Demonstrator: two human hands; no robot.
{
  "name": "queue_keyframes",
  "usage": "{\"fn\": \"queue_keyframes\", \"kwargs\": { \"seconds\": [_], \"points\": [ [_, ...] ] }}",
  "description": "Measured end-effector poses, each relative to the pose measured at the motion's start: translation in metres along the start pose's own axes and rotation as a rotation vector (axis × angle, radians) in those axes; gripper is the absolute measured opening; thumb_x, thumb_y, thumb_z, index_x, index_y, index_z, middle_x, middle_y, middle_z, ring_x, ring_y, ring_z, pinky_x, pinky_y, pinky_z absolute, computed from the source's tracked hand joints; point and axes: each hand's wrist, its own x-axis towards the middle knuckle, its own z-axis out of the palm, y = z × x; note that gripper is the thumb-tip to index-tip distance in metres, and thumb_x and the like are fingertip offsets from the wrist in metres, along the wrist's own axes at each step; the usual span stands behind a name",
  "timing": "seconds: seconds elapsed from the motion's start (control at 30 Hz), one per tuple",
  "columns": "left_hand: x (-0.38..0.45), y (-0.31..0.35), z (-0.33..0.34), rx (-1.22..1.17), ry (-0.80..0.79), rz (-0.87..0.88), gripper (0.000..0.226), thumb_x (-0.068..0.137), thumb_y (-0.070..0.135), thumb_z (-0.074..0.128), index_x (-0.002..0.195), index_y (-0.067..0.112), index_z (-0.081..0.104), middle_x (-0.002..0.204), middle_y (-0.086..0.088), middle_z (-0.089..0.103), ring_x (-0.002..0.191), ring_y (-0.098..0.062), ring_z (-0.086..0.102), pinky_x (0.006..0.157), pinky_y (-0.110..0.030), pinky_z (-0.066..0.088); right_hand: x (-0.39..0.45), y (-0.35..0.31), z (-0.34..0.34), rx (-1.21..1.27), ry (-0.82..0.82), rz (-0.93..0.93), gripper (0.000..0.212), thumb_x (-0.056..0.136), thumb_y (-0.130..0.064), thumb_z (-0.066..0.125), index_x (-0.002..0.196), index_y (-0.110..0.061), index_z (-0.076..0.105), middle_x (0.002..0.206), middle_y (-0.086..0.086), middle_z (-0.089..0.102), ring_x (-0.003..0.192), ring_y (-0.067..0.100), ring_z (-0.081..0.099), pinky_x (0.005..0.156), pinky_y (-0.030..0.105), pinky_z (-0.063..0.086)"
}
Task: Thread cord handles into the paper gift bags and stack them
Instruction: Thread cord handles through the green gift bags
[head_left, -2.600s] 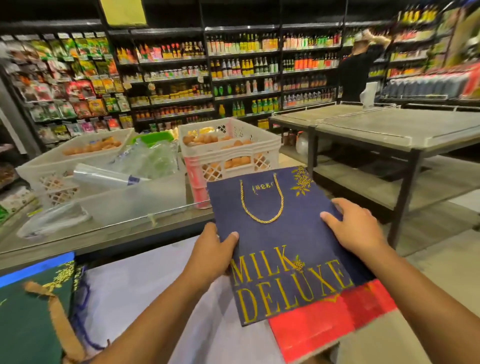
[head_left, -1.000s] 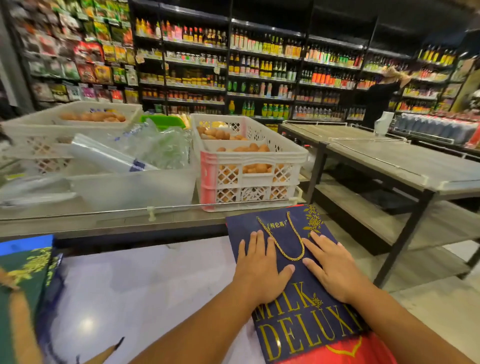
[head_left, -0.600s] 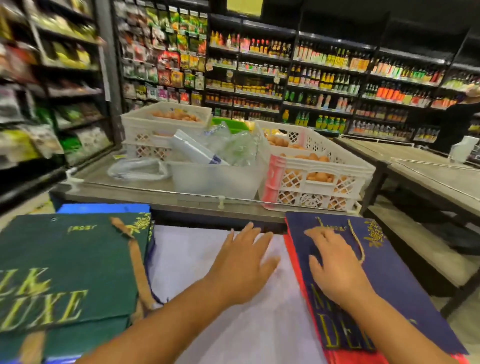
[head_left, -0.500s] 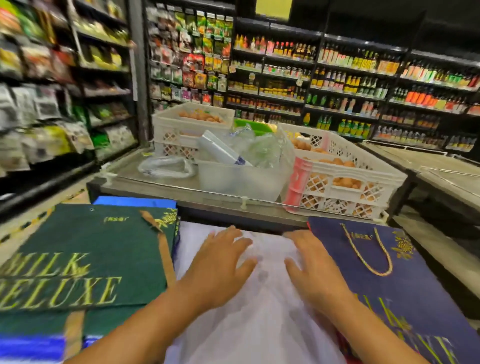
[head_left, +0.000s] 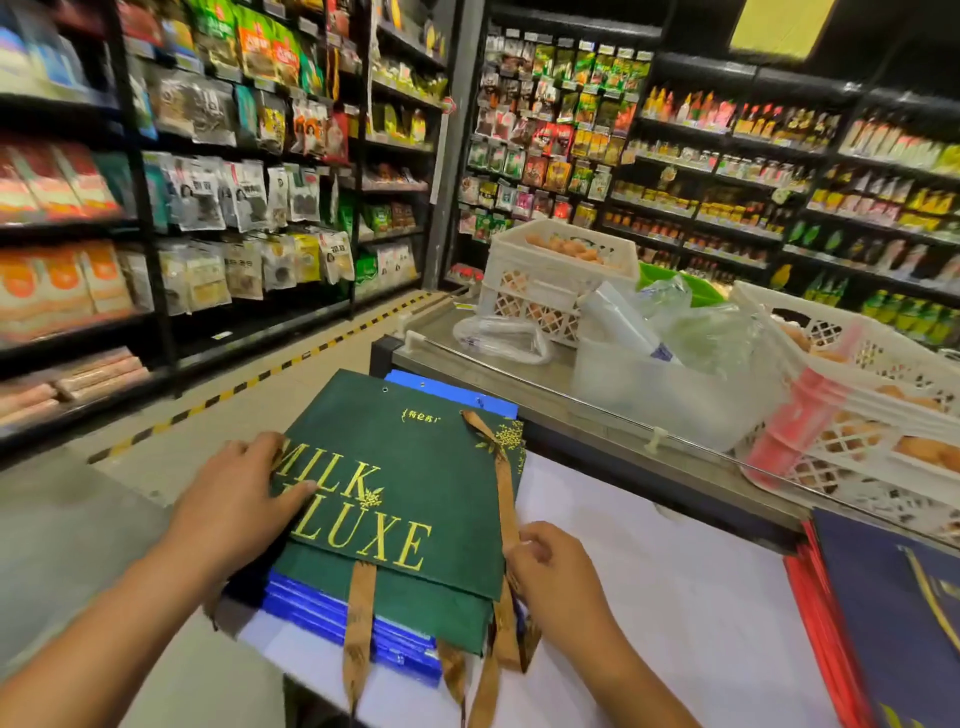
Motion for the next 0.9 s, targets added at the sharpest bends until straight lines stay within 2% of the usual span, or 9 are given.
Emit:
{"fn": "queue_keyframes", "kwargs": {
  "seconds": [0.07, 0.13, 0.33, 0.43, 0.53, 0.63, 0.77, 0.83, 0.9],
  "points": [
    [0.000, 0.001, 0.000, 0.005, -0.013, 0.001, 0.062, 0.088, 0.056, 0.072, 0.139, 0.028, 0.051, 0.121, -0.006, 0.064, 0.104, -0.027, 0.063, 0.078, -0.037, 0.051, 0.004, 0.003, 0.003, 0.001, -0.001, 0.017, 0.031, 0.095, -0.040, 0.064, 0.080, -0.013, 0.069, 0.076, 0.011, 0.069, 0.073, 0.028, 0.068, 0.071, 0.049, 0.057],
    [0.001, 0.004, 0.000, 0.006, 0.022, 0.007, 0.061, 0.087, 0.056, 0.073, 0.138, 0.029, 0.052, 0.120, -0.005, 0.065, 0.103, -0.027, 0.063, 0.078, -0.038, 0.052, 0.005, 0.004, 0.001, -0.019, 0.016, 0.025, 0.028, 0.095, -0.035, 0.066, 0.075, -0.015, 0.071, 0.072, 0.007, 0.070, 0.068, 0.021, 0.068, 0.070, 0.046, 0.059],
    [-0.002, 0.012, 0.000, 0.048, 0.054, 0.018, 0.061, 0.088, 0.055, 0.071, 0.141, 0.029, 0.055, 0.118, -0.004, 0.065, 0.105, -0.028, 0.063, 0.079, -0.041, 0.057, -0.001, -0.005, -0.008, -0.008, 0.113, -0.061, 0.027, 0.103, -0.032, 0.057, 0.079, -0.021, 0.065, 0.072, -0.001, 0.066, 0.071, 0.018, 0.063, 0.069, 0.042, 0.055],
    [-0.007, 0.020, -0.004, 0.056, 0.112, 0.045, 0.057, 0.086, 0.049, 0.075, 0.137, 0.030, 0.058, 0.112, -0.002, 0.065, 0.104, -0.028, 0.061, 0.081, -0.044, 0.055, -0.010, -0.010, -0.013, 0.008, 0.125, -0.097, 0.027, 0.106, -0.033, 0.053, 0.082, -0.024, 0.063, 0.074, -0.004, 0.066, 0.073, 0.015, 0.063, 0.067, 0.036, 0.055],
    [-0.016, 0.032, -0.006, -0.054, 0.140, 0.070, 0.047, 0.087, 0.035, 0.079, 0.129, 0.030, 0.059, 0.109, -0.002, 0.067, 0.099, -0.027, 0.063, 0.077, -0.041, 0.052, -0.016, -0.010, -0.017, 0.026, 0.138, -0.090, 0.026, 0.107, -0.034, 0.050, 0.085, -0.024, 0.060, 0.072, -0.002, 0.067, 0.068, 0.016, 0.064, 0.066, 0.038, 0.056],
    [-0.026, 0.044, -0.013, -0.298, 0.031, 0.045, 0.032, 0.089, 0.023, 0.079, 0.114, 0.035, 0.063, 0.102, -0.002, 0.067, 0.085, -0.023, 0.064, 0.071, -0.037, 0.052, -0.021, -0.008, -0.027, 0.049, 0.155, -0.046, 0.025, 0.107, -0.035, 0.051, 0.088, -0.022, 0.063, 0.069, -0.003, 0.068, 0.064, 0.010, 0.065, 0.059, 0.031, 0.056],
    [-0.047, 0.055, -0.015, -0.568, -0.149, 0.035, 0.020, 0.090, 0.011, 0.076, 0.092, 0.031, 0.072, 0.068, 0.001, 0.064, 0.056, -0.017, 0.062, 0.052, -0.027, 0.047, -0.026, -0.001, -0.049, 0.154, 0.159, -0.026, 0.019, 0.103, -0.025, 0.060, 0.088, -0.020, 0.070, 0.067, 0.002, 0.070, 0.058, 0.011, 0.064, 0.051, 0.028, 0.054],
    [-0.068, 0.068, -0.010, -0.741, -0.260, 0.040, 0.022, 0.094, 0.002, 0.069, 0.089, 0.022, 0.075, 0.060, -0.008, 0.062, 0.047, -0.017, 0.061, 0.043, -0.021, 0.040, -0.030, 0.004, -0.061, 0.180, 0.135, -0.022, 0.015, 0.102, -0.018, 0.061, 0.096, -0.026, 0.072, 0.059, 0.001, 0.063, 0.053, 0.006, 0.057, 0.052, 0.023, 0.048],
    [-0.094, 0.086, -0.002, -0.893, -0.352, 0.021, 0.020, 0.095, -0.003, 0.066, 0.092, 0.014, 0.076, 0.061, -0.024, 0.062, 0.040, -0.016, 0.055, 0.038, -0.019, 0.035, -0.035, 0.010, -0.069, 0.212, 0.073, -0.006, 0.023, 0.103, -0.011, 0.058, 0.108, -0.030, 0.070, 0.061, 0.004, 0.065, 0.055, 0.005, 0.057, 0.056, 0.021, 0.047]
  ]
}}
